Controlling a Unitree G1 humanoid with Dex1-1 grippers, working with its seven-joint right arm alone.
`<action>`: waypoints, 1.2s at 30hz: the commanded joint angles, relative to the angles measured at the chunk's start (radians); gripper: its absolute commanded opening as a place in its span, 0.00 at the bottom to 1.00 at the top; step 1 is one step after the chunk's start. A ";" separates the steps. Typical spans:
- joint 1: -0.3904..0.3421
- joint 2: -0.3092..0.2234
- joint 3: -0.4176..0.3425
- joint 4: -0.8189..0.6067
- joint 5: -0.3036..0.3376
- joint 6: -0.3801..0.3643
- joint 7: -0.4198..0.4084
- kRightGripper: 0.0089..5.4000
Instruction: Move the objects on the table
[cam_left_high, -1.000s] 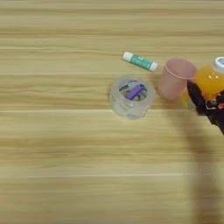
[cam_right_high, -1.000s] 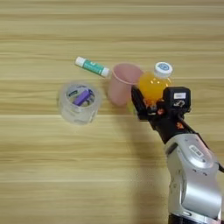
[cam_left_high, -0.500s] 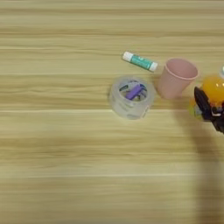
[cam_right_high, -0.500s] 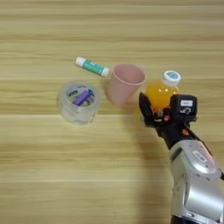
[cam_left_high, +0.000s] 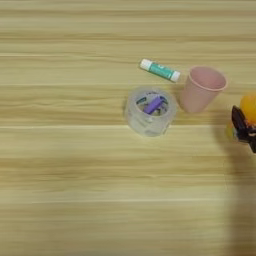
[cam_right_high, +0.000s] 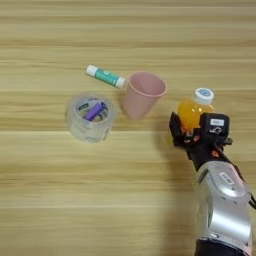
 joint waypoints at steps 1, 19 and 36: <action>-0.092 -0.069 -0.014 0.005 0.001 -0.069 -0.024 0.63; -0.133 -0.060 0.005 0.116 0.011 -0.110 -0.032 0.66; -0.111 -0.061 0.012 0.086 0.034 -0.092 -0.022 1.00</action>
